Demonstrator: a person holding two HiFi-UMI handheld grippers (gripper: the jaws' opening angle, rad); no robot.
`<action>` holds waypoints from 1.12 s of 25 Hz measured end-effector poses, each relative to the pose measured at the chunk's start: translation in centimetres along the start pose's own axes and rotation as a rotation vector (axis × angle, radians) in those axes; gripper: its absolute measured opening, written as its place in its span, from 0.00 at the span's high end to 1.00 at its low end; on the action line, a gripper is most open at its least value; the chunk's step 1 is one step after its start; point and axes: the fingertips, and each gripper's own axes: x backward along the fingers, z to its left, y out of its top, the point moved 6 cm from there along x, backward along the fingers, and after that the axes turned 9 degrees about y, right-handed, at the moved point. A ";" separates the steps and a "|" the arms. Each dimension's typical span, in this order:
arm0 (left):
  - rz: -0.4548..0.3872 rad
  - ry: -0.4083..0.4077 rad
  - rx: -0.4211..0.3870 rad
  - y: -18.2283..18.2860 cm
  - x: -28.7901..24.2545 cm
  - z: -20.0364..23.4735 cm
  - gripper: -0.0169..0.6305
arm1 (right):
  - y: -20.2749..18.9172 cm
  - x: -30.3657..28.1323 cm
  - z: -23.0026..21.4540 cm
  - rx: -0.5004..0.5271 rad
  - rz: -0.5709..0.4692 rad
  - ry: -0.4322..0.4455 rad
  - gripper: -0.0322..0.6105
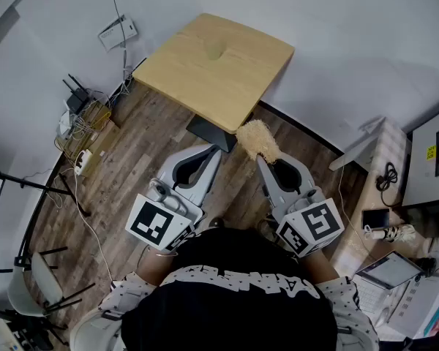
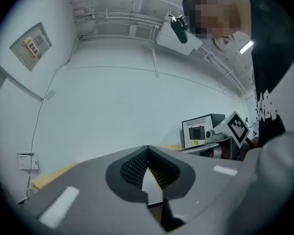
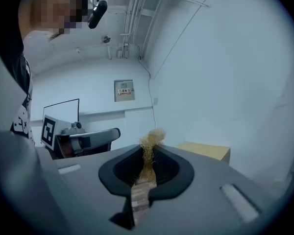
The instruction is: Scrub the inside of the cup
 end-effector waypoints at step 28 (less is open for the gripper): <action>0.166 -0.002 -0.056 -1.4 -2.4 -6.6 0.97 | -2.1 5.1 -4.4 -0.116 -0.027 0.032 0.86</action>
